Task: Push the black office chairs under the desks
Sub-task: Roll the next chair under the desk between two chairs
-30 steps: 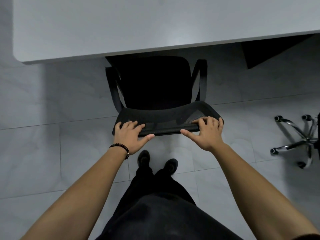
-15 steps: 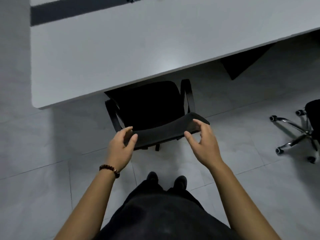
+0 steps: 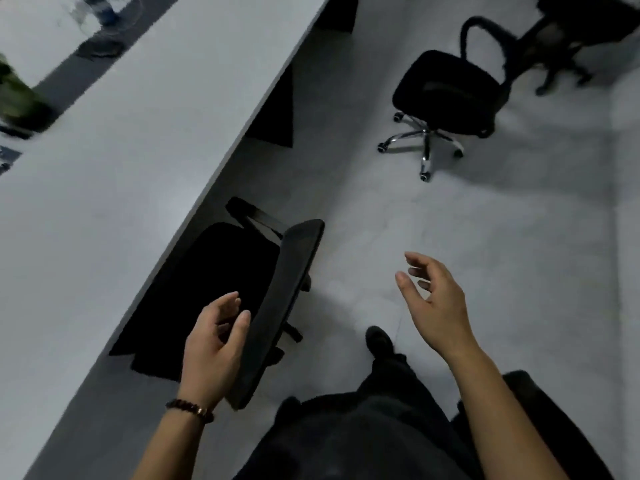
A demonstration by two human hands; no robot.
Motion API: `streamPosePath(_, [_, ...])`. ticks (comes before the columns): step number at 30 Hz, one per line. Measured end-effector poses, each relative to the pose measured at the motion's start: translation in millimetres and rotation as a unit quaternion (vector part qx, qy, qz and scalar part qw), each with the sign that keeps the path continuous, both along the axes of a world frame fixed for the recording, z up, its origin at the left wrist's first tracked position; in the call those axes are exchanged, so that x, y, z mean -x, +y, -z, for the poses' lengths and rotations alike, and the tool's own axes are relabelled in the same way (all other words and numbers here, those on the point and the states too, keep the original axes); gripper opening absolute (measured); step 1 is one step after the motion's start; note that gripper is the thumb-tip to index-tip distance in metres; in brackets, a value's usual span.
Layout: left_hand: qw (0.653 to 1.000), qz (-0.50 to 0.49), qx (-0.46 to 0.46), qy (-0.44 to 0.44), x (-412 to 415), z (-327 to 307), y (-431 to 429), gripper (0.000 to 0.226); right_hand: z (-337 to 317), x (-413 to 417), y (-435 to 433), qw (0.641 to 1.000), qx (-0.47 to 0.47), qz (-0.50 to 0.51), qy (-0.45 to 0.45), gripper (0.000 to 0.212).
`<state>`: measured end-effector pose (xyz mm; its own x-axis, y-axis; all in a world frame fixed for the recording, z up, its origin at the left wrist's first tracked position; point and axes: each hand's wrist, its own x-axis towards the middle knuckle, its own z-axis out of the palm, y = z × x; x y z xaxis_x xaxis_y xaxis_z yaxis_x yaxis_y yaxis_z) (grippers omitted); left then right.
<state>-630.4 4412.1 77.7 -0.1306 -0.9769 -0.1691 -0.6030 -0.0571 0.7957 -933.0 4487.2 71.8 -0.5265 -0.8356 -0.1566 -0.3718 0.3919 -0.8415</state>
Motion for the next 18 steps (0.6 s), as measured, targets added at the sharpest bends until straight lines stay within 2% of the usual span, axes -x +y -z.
streamPosePath(2, [0.995, 0.101, 0.007, -0.010, -11, 5, -12, 0.036, -5, -29, 42, 0.997, -0.012, 0.074, 0.013, 0.035])
streamPosePath(5, [0.980, 0.198, 0.010, -0.023, -17, 11, -10, 0.038, -10, -68, 112, 0.991, -0.061, 0.116, 0.035, 0.041])
streamPosePath(8, [0.957, 0.286, 0.025, -0.044, -7, 12, 14, 0.039, -23, -102, 185, 0.975, -0.073, 0.207, 0.028, 0.048])
streamPosePath(11, [0.922, 0.387, 0.024, -0.017, 19, 2, 56, 0.037, -38, -133, 259, 0.947, -0.061, 0.313, 0.037, 0.051])
streamPosePath(15, [0.855, 0.518, 0.040, 0.017, 57, -12, 121, 0.038, -48, -164, 348, 0.904, -0.064, 0.417, 0.070, 0.054])
streamPosePath(18, [0.822, 0.565, 0.072, 0.027, 80, -18, 169, 0.039, -42, -179, 406, 0.875, -0.064, 0.474, 0.074, 0.053])
